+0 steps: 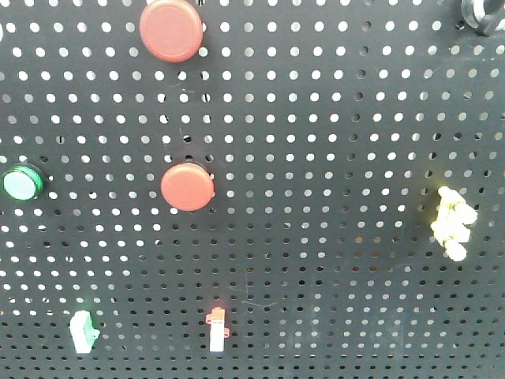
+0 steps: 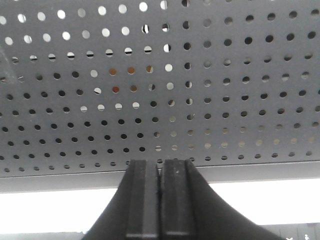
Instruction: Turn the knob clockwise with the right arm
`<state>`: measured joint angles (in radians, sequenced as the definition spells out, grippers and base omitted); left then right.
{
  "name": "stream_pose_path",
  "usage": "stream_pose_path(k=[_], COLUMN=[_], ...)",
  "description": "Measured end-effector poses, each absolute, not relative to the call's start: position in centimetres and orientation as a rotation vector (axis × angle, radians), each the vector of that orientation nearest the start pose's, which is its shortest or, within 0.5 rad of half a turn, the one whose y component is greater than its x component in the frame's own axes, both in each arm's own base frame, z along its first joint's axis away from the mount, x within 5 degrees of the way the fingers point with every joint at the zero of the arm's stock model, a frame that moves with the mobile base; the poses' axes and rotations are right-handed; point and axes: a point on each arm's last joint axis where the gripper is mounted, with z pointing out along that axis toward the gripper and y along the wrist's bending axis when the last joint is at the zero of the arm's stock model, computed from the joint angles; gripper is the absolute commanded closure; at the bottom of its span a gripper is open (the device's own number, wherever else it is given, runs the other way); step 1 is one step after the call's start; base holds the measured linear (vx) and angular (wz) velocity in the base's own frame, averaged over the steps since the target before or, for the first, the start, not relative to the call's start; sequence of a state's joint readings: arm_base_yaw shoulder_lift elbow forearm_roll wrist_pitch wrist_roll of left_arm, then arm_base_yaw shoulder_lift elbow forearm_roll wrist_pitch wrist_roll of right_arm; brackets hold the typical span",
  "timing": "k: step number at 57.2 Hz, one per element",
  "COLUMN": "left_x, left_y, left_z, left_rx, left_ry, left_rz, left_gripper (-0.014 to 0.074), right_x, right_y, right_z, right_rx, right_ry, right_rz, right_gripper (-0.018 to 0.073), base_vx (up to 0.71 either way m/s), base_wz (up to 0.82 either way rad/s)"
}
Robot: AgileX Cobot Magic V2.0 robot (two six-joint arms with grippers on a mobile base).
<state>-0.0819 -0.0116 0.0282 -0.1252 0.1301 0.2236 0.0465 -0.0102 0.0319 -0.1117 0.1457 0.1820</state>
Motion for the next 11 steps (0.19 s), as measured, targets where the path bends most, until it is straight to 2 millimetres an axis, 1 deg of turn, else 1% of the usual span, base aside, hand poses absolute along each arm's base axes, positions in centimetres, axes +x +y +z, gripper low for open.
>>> stream_pose_path(k=[11], left_x=[5.63], left_y=[-0.61], left_z=[19.25], left_rx=[0.160], left_ry=[1.621], left_rz=[0.000], left_gripper=[0.0603], right_x=[5.67], right_y=[0.11], right_z=[18.94], right_rx=[0.034], right_ry=[1.655], right_rz=[0.077], right_gripper=[0.0567], base_vx=[0.00], base_wz=[0.00])
